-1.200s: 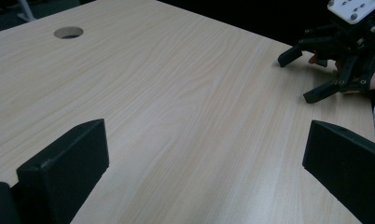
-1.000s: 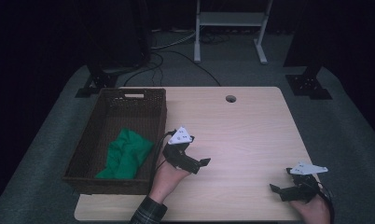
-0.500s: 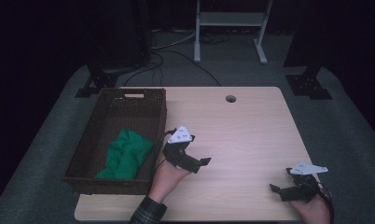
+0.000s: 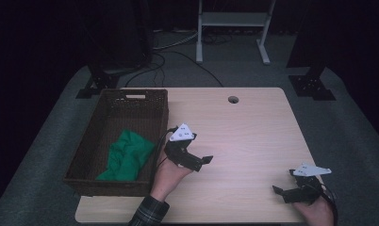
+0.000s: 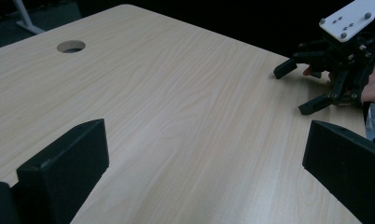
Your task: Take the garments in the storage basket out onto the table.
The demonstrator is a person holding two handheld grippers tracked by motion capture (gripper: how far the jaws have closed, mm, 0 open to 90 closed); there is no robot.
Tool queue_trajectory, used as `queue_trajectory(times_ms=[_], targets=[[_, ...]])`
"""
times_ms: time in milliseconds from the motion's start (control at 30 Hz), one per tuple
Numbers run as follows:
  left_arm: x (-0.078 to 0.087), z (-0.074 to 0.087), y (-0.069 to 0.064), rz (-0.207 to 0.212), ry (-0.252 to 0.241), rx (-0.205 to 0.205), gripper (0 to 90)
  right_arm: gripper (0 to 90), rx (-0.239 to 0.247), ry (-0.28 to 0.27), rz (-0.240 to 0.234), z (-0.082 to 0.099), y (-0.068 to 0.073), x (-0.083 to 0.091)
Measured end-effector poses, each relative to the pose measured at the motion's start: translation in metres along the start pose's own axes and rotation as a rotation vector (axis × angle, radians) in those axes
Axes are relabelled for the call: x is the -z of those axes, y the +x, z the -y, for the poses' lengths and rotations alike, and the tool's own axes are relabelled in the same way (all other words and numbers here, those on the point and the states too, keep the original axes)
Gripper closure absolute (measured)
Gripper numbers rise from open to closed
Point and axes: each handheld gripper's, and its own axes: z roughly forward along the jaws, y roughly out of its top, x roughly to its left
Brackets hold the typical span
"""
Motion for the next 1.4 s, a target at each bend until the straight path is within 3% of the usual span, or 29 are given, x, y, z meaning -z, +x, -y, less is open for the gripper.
queue_trajectory(times_ms=[267, 1400], targets=[[0.002, -0.004, 0.003, 0.008, -0.002, -0.021, 0.0, 1.4, -0.002, 0.000, 0.001, 0.000, 0.000, 0.000], [0.020, -0.014, 0.012, 0.001, -0.064, -0.019, 0.0, 1.4, -0.003, 0.000, 0.001, 0.000, 0.000, 0.000]])
